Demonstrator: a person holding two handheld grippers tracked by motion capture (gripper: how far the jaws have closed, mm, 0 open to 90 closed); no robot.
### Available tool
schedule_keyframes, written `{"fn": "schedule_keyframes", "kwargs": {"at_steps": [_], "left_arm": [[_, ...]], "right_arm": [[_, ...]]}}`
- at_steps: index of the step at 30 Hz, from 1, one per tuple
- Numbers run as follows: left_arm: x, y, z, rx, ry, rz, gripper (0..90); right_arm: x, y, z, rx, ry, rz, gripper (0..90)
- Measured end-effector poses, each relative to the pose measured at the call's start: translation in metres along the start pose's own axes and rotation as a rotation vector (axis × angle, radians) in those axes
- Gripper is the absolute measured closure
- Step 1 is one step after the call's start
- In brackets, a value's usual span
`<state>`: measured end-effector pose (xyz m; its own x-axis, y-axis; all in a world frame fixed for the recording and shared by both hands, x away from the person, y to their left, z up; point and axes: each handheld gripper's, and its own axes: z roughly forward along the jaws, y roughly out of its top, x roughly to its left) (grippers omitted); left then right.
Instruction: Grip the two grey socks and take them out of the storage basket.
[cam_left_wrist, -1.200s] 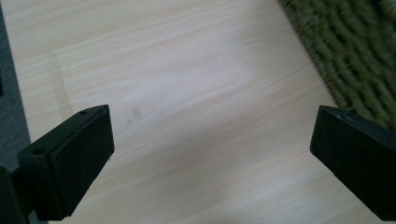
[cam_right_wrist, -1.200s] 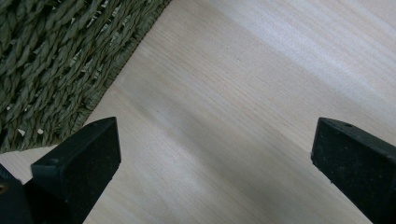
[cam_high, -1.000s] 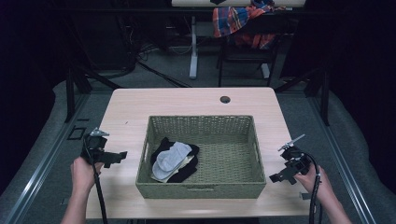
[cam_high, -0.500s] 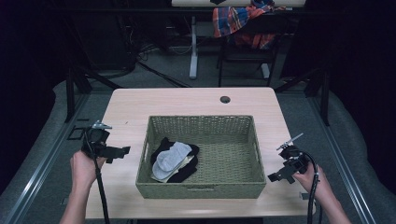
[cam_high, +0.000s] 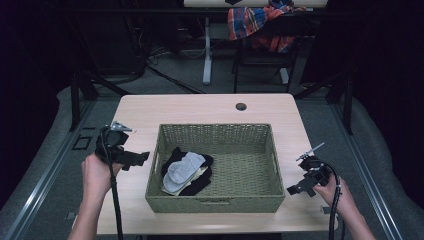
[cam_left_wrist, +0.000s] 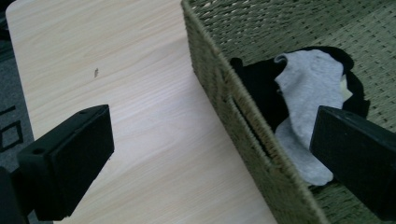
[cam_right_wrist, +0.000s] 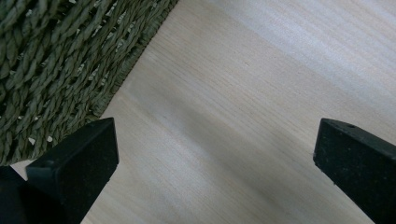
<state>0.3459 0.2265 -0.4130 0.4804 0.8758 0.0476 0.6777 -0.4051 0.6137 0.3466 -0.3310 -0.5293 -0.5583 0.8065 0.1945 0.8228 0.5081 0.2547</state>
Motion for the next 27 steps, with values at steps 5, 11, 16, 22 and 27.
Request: {"fn": "schedule_keyframes", "kwargs": {"at_steps": [5,11,16,22,27], "left_arm": [[-0.011,0.010,0.002,0.027,-0.015,0.027,0.0],[-0.021,0.023,0.005,0.041,-0.038,0.055,0.0],[-0.033,0.035,0.012,0.093,-0.061,0.099,0.0],[-0.053,0.047,0.029,0.147,-0.075,0.149,0.0],[-0.061,0.052,0.040,0.166,-0.067,0.164,0.0]], "right_arm": [[0.000,0.000,0.002,-0.020,0.021,0.028,0.0],[0.000,0.002,0.000,-0.010,0.010,0.021,0.0],[0.000,0.001,0.002,-0.016,0.006,0.033,0.0],[-0.001,0.002,0.002,0.011,0.015,0.003,0.0],[-0.001,0.004,0.002,0.027,0.020,-0.010,0.0]]}}
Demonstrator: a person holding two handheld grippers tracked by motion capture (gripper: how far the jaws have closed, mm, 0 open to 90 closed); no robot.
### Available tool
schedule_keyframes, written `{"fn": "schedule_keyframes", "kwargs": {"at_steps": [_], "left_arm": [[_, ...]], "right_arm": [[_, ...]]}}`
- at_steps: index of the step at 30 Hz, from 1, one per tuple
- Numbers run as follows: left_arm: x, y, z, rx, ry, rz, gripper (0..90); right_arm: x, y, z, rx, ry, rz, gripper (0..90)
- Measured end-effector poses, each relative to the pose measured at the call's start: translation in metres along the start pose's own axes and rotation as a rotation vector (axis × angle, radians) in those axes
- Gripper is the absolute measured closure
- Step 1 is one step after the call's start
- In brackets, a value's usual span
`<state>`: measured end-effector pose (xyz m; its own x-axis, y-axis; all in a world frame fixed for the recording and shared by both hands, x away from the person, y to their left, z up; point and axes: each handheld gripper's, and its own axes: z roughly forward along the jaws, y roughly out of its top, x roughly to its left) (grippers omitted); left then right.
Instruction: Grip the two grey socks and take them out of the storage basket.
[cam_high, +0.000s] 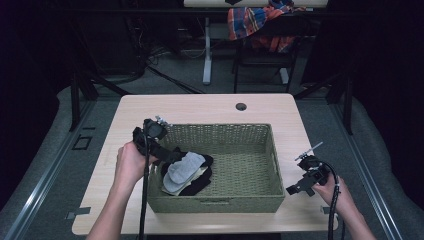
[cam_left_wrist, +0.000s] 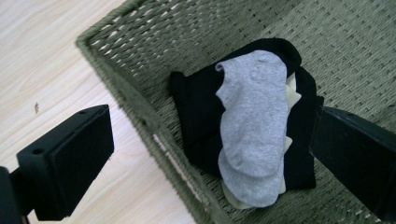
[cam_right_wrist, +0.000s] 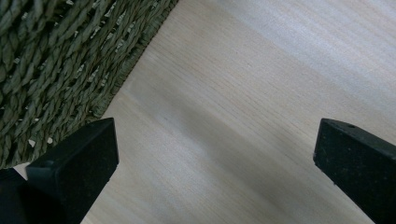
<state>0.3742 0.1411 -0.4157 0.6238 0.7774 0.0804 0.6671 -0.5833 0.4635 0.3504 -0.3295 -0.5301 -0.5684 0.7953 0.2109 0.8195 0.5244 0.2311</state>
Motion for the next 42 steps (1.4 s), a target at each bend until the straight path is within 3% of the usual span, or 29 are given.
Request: {"fn": "schedule_keyframes", "kwargs": {"at_steps": [1,6,14,20,21,29,30,31,33,35,38,42], "left_arm": [[-0.003,0.004,0.004,0.019,-0.001,0.016,0.0],[-0.008,0.006,0.013,0.024,-0.003,0.024,0.0],[-0.016,0.010,0.040,0.093,-0.029,0.052,0.0],[-0.017,0.014,0.051,0.115,-0.042,0.054,0.5],[-0.018,0.015,0.056,0.120,-0.059,0.054,6.9],[-0.021,0.018,0.073,0.182,-0.080,0.074,16.7],[-0.021,0.018,0.075,0.185,-0.082,0.072,19.0],[-0.021,0.018,0.075,0.185,-0.082,0.072,22.3],[-0.023,0.018,0.079,0.197,-0.086,0.080,25.8],[-0.025,0.018,0.083,0.207,-0.087,0.082,27.5],[-0.025,0.019,0.090,0.228,-0.098,0.086,30.0],[-0.025,0.019,0.093,0.235,-0.099,0.087,40.4]], "right_arm": [[0.002,-0.002,0.003,-0.038,-0.008,0.039,0.0],[-0.001,-0.002,0.001,-0.021,-0.002,0.025,0.0],[0.000,-0.001,0.002,-0.022,-0.013,0.024,0.0],[-0.001,-0.002,0.001,-0.022,-0.003,0.027,0.0],[-0.001,-0.001,0.001,-0.021,-0.004,0.023,0.0],[-0.002,-0.001,0.001,0.004,-0.017,0.011,0.0],[0.000,-0.002,0.004,-0.031,-0.012,0.040,0.0],[0.000,-0.002,0.004,-0.031,-0.012,0.040,0.0],[-0.002,-0.001,0.002,0.002,-0.013,0.014,0.0],[0.000,-0.002,0.004,-0.031,-0.006,0.039,0.0],[-0.001,-0.001,0.001,0.004,-0.013,0.006,0.0],[0.001,-0.003,0.004,-0.037,-0.002,0.041,0.1]]}}
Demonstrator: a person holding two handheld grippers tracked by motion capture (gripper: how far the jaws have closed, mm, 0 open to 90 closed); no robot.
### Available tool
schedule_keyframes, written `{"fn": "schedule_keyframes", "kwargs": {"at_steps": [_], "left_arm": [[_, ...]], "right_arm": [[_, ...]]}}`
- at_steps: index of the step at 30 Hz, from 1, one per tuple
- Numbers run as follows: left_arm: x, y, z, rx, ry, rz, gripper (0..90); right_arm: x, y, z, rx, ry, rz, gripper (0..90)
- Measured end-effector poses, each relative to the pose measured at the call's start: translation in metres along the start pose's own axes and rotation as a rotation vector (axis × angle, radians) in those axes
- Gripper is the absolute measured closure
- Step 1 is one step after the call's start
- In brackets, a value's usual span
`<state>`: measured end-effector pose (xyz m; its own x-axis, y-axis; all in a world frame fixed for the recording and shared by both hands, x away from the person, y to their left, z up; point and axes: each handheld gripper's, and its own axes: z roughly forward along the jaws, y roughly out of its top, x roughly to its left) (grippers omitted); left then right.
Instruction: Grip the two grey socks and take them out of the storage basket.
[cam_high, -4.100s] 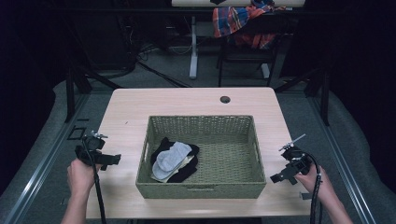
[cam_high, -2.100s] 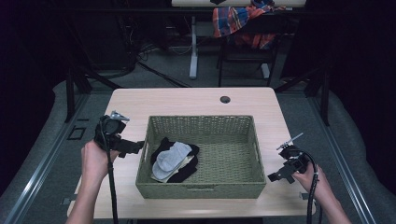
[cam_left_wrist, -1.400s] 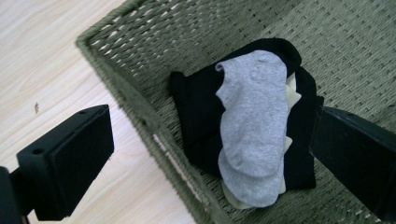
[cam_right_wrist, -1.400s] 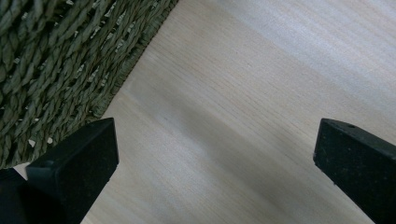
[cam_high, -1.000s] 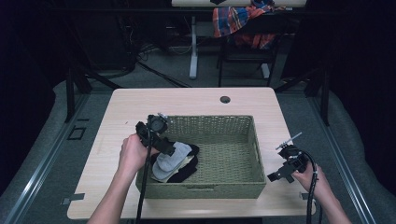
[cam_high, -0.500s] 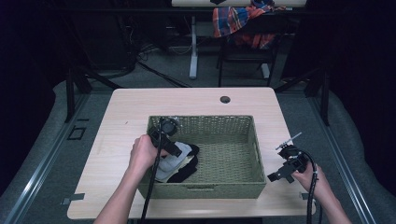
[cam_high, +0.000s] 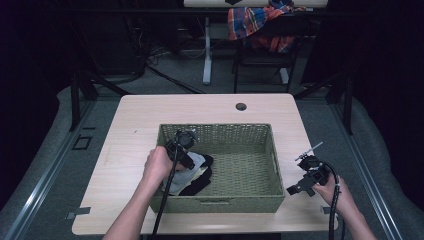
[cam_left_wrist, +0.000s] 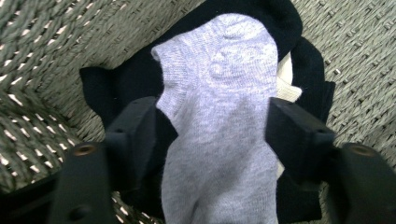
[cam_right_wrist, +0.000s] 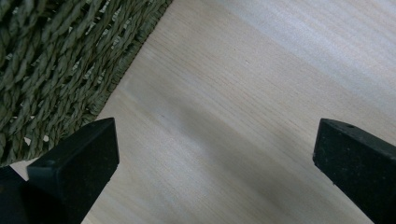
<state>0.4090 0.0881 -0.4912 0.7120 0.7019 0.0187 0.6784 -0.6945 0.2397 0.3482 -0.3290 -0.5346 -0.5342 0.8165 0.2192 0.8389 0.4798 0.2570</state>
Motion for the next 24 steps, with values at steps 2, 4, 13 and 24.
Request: {"fn": "schedule_keyframes", "kwargs": {"at_steps": [2,4,13,24], "left_arm": [[0.000,-0.001,0.001,0.005,-0.005,0.008,46.8],[0.000,-0.001,0.002,0.008,-0.014,0.011,56.6],[-0.003,-0.005,0.000,-0.006,-0.029,0.039,80.1],[-0.004,-0.012,-0.013,-0.052,-0.027,0.040,83.3]], "right_arm": [[-0.002,0.001,-0.002,0.041,-0.003,-0.018,0.2],[-0.002,0.000,-0.001,0.028,-0.005,-0.005,0.4],[-0.003,0.000,-0.002,0.049,-0.016,-0.021,0.7],[-0.003,0.000,-0.002,0.049,-0.016,-0.017,0.9]]}}
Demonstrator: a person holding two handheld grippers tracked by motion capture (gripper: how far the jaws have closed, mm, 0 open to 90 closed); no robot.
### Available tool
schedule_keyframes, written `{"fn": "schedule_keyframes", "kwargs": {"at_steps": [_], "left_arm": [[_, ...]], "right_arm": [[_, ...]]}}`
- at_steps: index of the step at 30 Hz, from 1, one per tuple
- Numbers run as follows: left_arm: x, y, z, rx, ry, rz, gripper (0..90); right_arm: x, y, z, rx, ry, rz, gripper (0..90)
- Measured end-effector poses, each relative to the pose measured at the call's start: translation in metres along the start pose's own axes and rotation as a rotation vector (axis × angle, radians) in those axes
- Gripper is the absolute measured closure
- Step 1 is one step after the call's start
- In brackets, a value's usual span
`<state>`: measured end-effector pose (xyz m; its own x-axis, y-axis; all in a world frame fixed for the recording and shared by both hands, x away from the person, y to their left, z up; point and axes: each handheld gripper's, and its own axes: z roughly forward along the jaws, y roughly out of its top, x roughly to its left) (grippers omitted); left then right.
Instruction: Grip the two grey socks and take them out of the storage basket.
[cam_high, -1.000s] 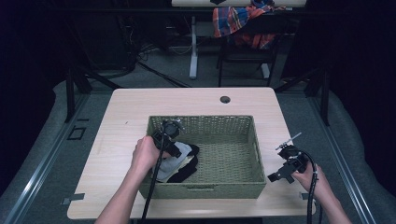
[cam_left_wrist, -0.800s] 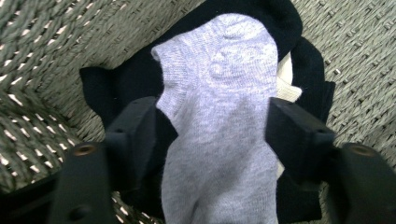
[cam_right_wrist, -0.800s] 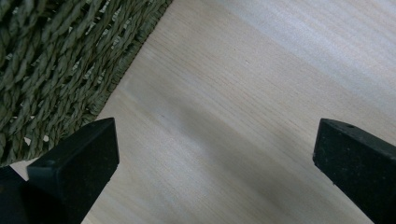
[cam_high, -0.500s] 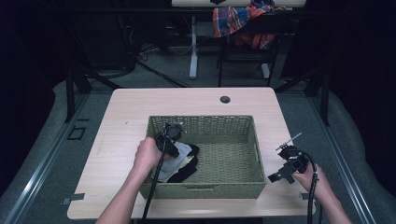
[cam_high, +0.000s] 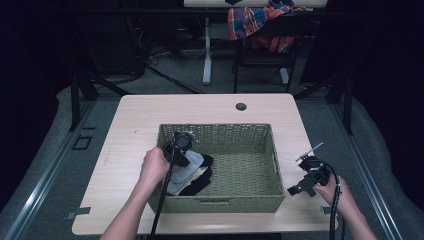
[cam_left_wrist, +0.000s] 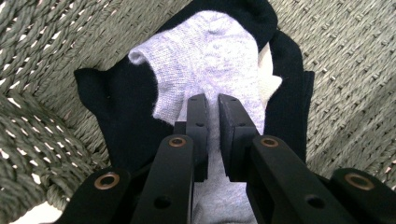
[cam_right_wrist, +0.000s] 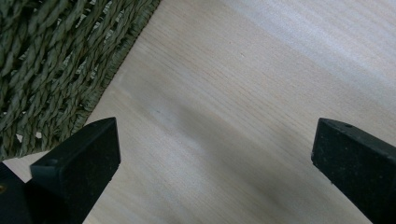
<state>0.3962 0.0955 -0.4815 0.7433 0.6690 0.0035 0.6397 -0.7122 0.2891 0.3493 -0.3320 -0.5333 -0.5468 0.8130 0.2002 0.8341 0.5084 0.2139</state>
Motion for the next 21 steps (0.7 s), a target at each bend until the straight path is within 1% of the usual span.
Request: {"fn": "schedule_keyframes", "kwargs": {"at_steps": [2,4,6,7,8,9,10,11,12,13,15,16,17,18,19,20,21], "left_arm": [[0.000,0.000,-0.001,-0.002,0.001,0.000,83.1],[0.001,0.000,0.000,0.019,-0.009,0.001,80.2],[0.000,0.000,0.003,0.042,-0.005,0.008,77.8],[0.000,0.000,0.006,0.068,-0.003,0.003,75.0],[0.000,0.000,0.006,0.068,-0.003,0.003,73.3],[0.000,0.000,0.006,0.084,-0.005,0.005,73.3],[0.000,-0.001,0.005,0.084,-0.006,-0.002,70.6],[0.000,-0.004,0.001,0.096,-0.012,-0.008,67.6],[0.000,-0.004,0.001,0.096,-0.012,-0.008,66.4],[0.000,-0.007,-0.003,0.102,0.005,-0.014,66.4],[0.001,-0.009,-0.004,0.110,0.001,-0.017,65.3],[0.003,-0.012,-0.004,0.115,0.006,-0.023,65.7],[0.003,-0.012,-0.004,0.115,0.006,-0.023,67.5],[0.005,-0.014,-0.003,0.119,0.002,-0.025,67.5],[0.005,-0.015,-0.003,0.120,0.002,-0.024,78.9],[0.005,-0.016,-0.004,0.110,-0.004,-0.018,82.5],[0.004,-0.016,-0.005,0.105,-0.007,-0.011,83.7]], "right_arm": [[0.000,0.000,0.000,0.001,0.000,-0.002,0.9],[0.000,0.000,0.001,0.002,-0.004,0.000,1.0],[0.000,0.000,0.001,0.003,0.004,0.000,1.1],[0.000,0.000,0.001,0.005,-0.004,-0.005,1.1],[0.001,0.000,0.001,0.007,-0.001,-0.003,1.1],[0.001,0.000,0.001,0.007,-0.001,-0.003,1.1],[0.001,0.000,0.001,0.007,0.007,-0.003,1.1],[0.001,0.000,0.000,0.012,0.009,-0.008,1.1],[0.001,0.000,0.000,0.012,0.009,-0.008,1.1],[0.001,0.000,0.002,-0.001,0.008,0.002,1.1],[0.000,0.000,0.001,0.009,0.001,-0.004,1.1],[0.000,0.000,0.002,0.009,0.002,-0.003,1.1],[0.000,0.000,0.002,0.009,0.002,-0.003,1.1],[0.001,-0.001,0.003,-0.017,0.010,0.019,1.1],[0.002,0.000,0.003,-0.015,0.014,0.015,1.1],[0.001,0.001,0.002,0.007,0.007,-0.004,1.1],[0.001,0.001,0.002,0.007,0.010,-0.006,1.1]]}}
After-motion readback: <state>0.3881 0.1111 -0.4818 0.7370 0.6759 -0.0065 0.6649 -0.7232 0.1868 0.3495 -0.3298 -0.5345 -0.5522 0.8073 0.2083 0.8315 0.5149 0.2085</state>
